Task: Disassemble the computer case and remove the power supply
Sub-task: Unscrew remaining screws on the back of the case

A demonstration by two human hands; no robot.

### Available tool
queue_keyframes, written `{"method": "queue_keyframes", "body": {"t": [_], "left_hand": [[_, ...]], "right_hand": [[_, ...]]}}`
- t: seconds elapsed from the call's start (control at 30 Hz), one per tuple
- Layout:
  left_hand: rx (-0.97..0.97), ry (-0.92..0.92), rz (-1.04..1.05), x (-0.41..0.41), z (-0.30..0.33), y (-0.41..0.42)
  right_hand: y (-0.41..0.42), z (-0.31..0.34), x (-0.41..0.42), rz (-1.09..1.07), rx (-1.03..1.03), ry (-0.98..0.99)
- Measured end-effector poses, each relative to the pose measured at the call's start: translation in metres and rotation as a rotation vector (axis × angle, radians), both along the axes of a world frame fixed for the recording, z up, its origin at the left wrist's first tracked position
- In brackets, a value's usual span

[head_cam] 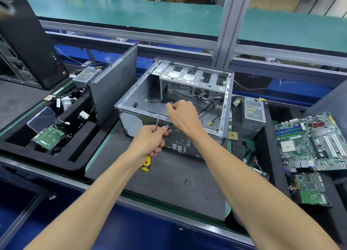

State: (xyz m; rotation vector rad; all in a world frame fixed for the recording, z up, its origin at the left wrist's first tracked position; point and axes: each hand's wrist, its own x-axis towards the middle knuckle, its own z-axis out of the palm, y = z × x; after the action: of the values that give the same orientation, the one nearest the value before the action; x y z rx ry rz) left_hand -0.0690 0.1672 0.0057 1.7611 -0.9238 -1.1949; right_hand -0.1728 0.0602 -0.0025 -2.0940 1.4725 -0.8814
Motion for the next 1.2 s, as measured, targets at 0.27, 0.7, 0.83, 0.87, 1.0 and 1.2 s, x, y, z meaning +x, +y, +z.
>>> {"method": "queue_keyframes", "body": {"t": [0.27, 0.7, 0.83, 0.87, 1.0, 1.2], "left_hand": [[-0.016, -0.104, -0.062, -0.007, -0.030, 0.017], [-0.096, -0.525, -0.108, 0.005, -0.041, 0.041], [-0.096, -0.382, -0.144, 0.003, -0.039, 0.039], [-0.096, -0.368, -0.137, 0.003, -0.038, 0.039], [-0.096, -0.318, -0.109, 0.002, -0.039, 0.039], [-0.156, -0.190, -0.059, 0.001, -0.038, 0.039]], "right_hand": [[0.001, 0.002, 0.000, 0.000, 0.019, -0.004], [-0.007, 0.007, -0.004, -0.062, 0.317, 0.003], [-0.009, 0.016, -0.019, 0.109, 0.529, -0.044], [-0.009, 0.020, -0.026, 0.168, 0.573, -0.056], [-0.013, 0.021, -0.041, 0.333, 0.587, 0.036], [-0.016, 0.016, -0.035, 0.320, 0.598, -0.089]]}}
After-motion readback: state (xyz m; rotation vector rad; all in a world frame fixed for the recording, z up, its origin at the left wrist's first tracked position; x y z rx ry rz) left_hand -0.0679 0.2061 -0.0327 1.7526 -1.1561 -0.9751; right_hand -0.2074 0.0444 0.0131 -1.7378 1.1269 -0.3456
